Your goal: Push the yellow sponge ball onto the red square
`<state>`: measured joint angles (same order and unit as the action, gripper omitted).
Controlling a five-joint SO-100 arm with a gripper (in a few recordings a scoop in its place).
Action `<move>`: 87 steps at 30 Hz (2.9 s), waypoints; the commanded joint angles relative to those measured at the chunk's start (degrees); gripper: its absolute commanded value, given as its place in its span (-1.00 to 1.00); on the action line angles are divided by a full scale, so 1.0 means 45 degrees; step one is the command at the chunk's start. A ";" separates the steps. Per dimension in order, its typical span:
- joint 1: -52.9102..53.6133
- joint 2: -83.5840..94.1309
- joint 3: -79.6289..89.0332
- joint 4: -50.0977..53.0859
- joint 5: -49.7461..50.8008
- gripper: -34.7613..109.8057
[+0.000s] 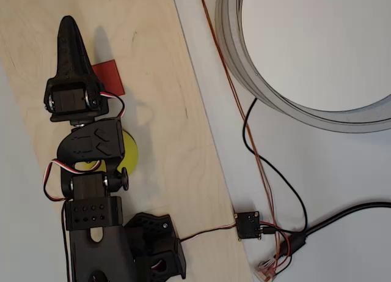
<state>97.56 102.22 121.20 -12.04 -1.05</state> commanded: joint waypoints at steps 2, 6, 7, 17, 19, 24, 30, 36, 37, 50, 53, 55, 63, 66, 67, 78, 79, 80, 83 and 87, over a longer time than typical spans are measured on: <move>-0.2969 0.0605 0.1660 -0.0137 0.0156 -0.52; -0.2969 0.0625 0.1484 0.0059 0.0176 -0.52; -0.2969 0.0625 0.1426 0.0098 0.0176 -0.52; -0.2930 0.2168 0.2070 0.1914 0.1660 -0.52; -0.2734 0.3125 0.2363 0.3164 0.2207 -0.52; -0.2266 0.5820 0.2930 0.6328 0.3340 -0.52; -0.1836 0.8242 0.3184 0.9863 0.4590 -0.52; -0.1270 0.9687 0.3125 1.2871 0.5195 -0.52; -0.1113 0.9687 0.3066 1.3242 0.5332 -0.52; -0.0488 0.8223 0.3770 1.4883 0.8555 -0.52; -0.0625 0.7949 0.3984 1.4727 0.8809 -0.52; -0.0742 0.7988 0.4395 1.4355 0.8965 -0.52; -0.0859 0.6953 0.5605 1.2109 0.9141 -0.52; -0.0918 0.6543 0.5625 1.1797 0.9199 -0.52; -0.0957 0.6465 0.5645 1.1738 0.9219 -0.52; -0.1074 0.8848 0.7402 1.1621 0.9199 -0.22; -0.0996 0.8945 0.7520 1.1602 0.9180 -0.19; -0.0996 0.9023 0.7617 1.1582 0.9180 -0.17; -0.0859 0.9062 0.7793 1.1523 0.9219 -0.12; -0.0664 0.8750 0.7871 1.1504 0.9453 -0.11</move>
<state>93.25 141.06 155.92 39.73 40.17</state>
